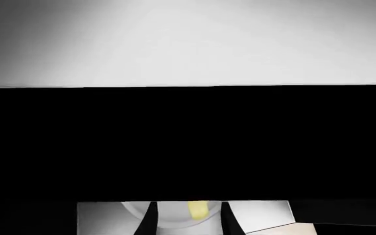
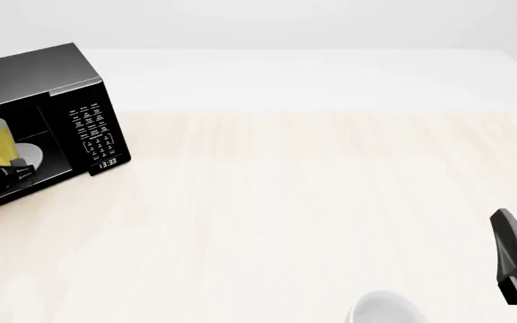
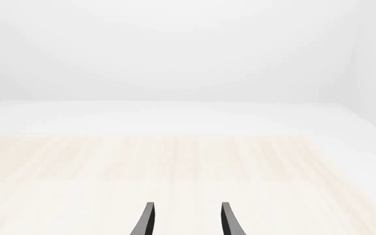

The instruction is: Put the yellow and white mug in the microwave and close it.

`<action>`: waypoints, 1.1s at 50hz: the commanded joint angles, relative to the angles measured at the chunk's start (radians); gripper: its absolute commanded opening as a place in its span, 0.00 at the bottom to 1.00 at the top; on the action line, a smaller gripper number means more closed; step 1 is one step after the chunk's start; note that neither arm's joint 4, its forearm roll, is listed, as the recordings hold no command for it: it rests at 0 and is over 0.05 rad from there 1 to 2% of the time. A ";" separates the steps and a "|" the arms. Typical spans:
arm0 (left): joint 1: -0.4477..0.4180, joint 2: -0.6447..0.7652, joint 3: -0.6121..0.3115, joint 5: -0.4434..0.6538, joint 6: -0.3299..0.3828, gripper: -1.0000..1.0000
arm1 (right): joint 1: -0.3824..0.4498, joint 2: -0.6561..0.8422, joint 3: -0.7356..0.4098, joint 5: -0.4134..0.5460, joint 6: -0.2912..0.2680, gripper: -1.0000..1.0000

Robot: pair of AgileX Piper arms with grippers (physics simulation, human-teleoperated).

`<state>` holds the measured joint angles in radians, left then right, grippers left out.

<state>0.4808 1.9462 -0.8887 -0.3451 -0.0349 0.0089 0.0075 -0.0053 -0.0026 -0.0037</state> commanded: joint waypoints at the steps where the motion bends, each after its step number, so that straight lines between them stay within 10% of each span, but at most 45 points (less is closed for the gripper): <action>1: 0.021 -0.003 0.055 -0.010 0.024 1.00 | -0.001 -0.001 0.001 0.000 0.001 1.00; 55: -0.042 -0.426 0.315 0.046 -0.017 1.00 | -0.001 -0.001 0.001 0.000 0.001 1.00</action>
<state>0.4504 1.6076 -0.6143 -0.3181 -0.0335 0.0089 0.0075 -0.0053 -0.0026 -0.0037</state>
